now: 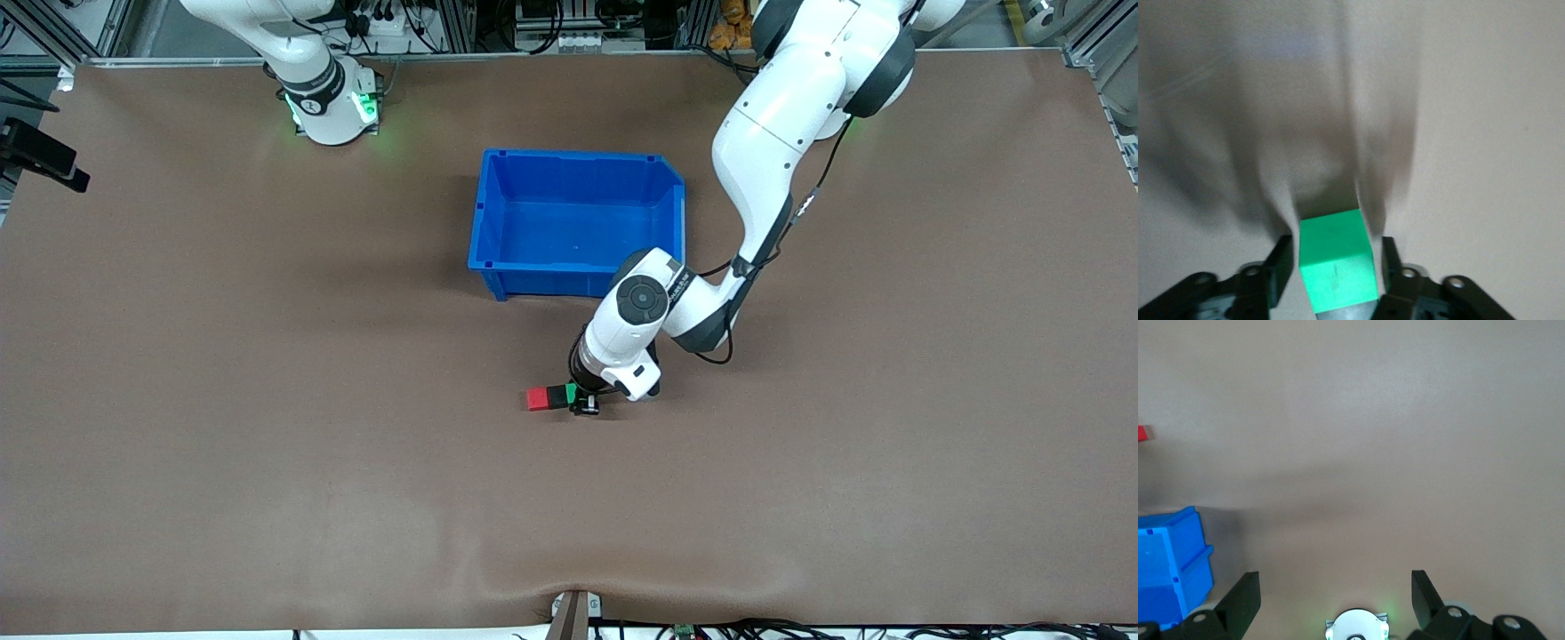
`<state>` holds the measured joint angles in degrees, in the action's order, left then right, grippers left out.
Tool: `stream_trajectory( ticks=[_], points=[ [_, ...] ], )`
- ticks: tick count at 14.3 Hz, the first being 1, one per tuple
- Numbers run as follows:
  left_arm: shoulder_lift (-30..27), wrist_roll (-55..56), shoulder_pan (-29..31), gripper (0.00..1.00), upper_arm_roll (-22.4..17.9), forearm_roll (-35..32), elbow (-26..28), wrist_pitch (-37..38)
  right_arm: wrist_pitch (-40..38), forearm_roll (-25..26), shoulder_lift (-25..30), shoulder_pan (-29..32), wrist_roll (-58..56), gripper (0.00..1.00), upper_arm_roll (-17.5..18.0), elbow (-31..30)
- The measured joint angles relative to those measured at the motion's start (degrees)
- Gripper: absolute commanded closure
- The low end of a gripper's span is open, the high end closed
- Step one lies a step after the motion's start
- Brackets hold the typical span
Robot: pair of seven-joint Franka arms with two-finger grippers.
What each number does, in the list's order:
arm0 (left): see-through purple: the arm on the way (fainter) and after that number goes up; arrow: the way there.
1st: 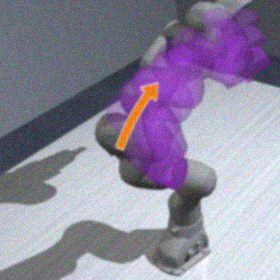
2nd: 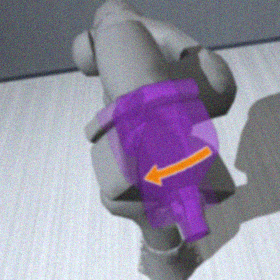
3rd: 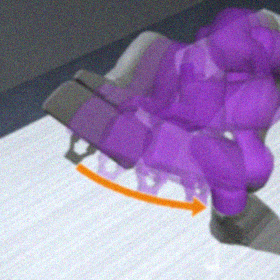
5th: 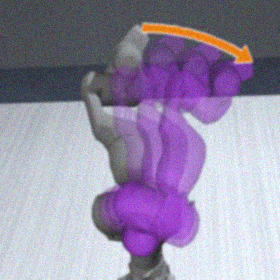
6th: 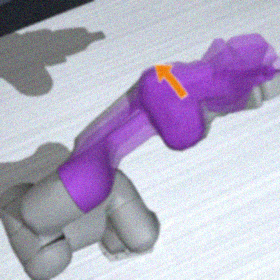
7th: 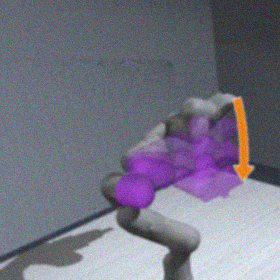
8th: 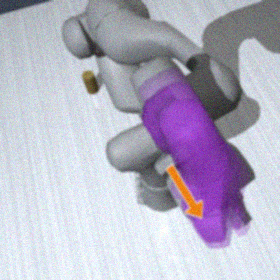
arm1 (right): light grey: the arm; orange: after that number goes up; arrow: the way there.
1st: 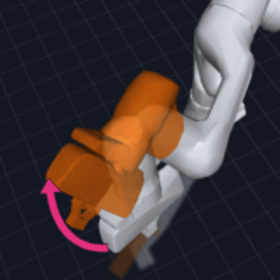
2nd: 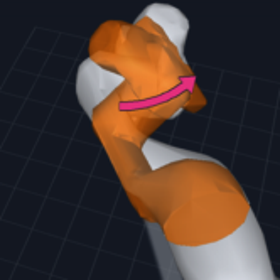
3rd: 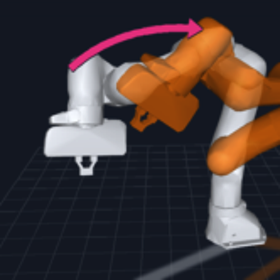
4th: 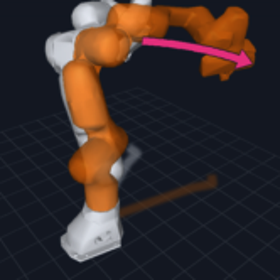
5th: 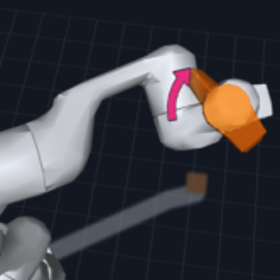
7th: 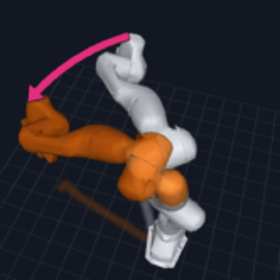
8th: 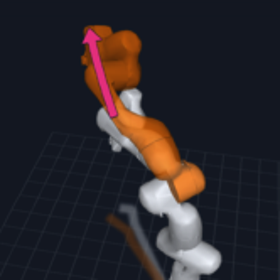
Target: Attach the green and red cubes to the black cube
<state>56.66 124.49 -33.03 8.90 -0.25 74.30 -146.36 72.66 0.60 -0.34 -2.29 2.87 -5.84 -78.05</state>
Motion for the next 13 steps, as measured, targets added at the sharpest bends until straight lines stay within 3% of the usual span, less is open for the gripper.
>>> stream_trajectory(
  ticks=[4, 7, 13],
  points=[
    [-2.14, -1.21, 0.01, 0.00, -1.78, -1.76, -1.14, 3.66, 0.88, -0.05, 1.10, 3.06, -0.01, 0.00, 3.94, -2.46],
    [-7.51, -3.52, 0.96, 0.00, -2.91, -4.38, -1.77, 11.98, 0.53, -0.05, 1.73, 3.51, -0.01, 0.00, 4.18, -3.09],
    [-18.52, -15.72, 7.87, 0.00, -3.27, -5.28, 0.02, 17.78, 0.39, -0.05, 1.82, 3.66, -0.02, 0.00, 4.23, -3.20]
  ],
)
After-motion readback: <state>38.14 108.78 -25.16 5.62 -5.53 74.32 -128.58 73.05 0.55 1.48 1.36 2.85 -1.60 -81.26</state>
